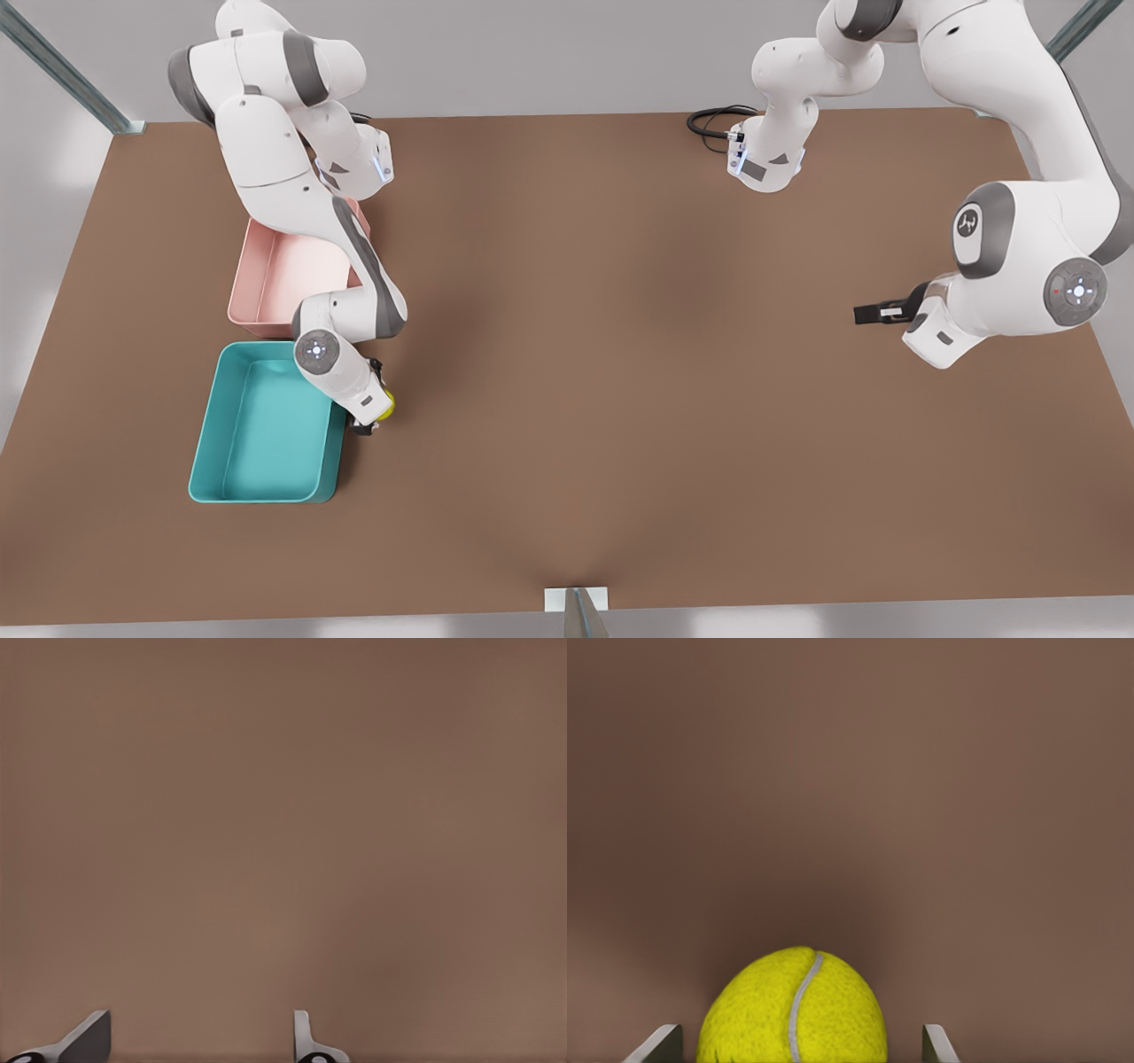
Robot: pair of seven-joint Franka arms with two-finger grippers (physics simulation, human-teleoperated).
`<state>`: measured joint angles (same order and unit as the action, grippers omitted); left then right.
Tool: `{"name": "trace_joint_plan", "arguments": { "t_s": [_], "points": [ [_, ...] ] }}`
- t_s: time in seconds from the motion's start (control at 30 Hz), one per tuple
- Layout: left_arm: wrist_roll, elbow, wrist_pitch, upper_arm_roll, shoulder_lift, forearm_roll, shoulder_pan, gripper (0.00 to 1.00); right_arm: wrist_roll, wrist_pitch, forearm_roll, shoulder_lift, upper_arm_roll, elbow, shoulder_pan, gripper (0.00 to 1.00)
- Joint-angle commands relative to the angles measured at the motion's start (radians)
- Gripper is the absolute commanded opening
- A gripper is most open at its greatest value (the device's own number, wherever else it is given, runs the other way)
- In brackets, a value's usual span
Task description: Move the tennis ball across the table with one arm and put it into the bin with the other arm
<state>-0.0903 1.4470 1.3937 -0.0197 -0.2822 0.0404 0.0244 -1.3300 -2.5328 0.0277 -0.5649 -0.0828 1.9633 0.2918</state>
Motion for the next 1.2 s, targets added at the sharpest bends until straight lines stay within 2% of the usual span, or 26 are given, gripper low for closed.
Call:
{"name": "trace_joint_plan", "arguments": {
  "t_s": [0.0, 0.77, 0.8, 0.83, 0.87, 0.9, 1.17],
  "points": [
    [-0.006, 0.000, -0.001, 0.000, -0.002, -0.001, -0.001, 1.00, -0.052, -0.014, 0.000, -0.001, 0.000, 0.006, 0.000, 1.00],
    [-0.008, 0.000, 0.001, 0.001, -0.009, -0.002, 0.002, 1.00, -0.040, -0.063, 0.020, -0.039, 0.001, 0.014, -0.005, 0.98],
    [-0.008, 0.000, 0.001, 0.001, -0.009, -0.002, 0.002, 1.00, -0.040, -0.063, 0.020, -0.039, 0.001, 0.014, -0.005, 0.95],
    [-0.008, 0.000, 0.001, 0.001, -0.009, -0.002, 0.002, 1.00, -0.041, -0.064, 0.018, -0.039, 0.001, 0.014, -0.006, 0.88],
    [-0.008, 0.000, 0.001, 0.001, -0.009, -0.002, 0.002, 1.00, -0.044, -0.064, 0.020, -0.039, 0.001, 0.014, -0.006, 0.70],
    [-0.008, 0.000, 0.001, 0.001, -0.009, -0.002, 0.002, 1.00, -0.041, -0.066, 0.018, -0.039, 0.001, 0.014, -0.005, 0.61],
    [-0.009, 0.000, 0.004, 0.001, -0.009, -0.002, 0.002, 1.00, -0.017, -0.018, 0.064, 0.019, 0.009, -0.030, 0.040, 0.60]
  ]
}}
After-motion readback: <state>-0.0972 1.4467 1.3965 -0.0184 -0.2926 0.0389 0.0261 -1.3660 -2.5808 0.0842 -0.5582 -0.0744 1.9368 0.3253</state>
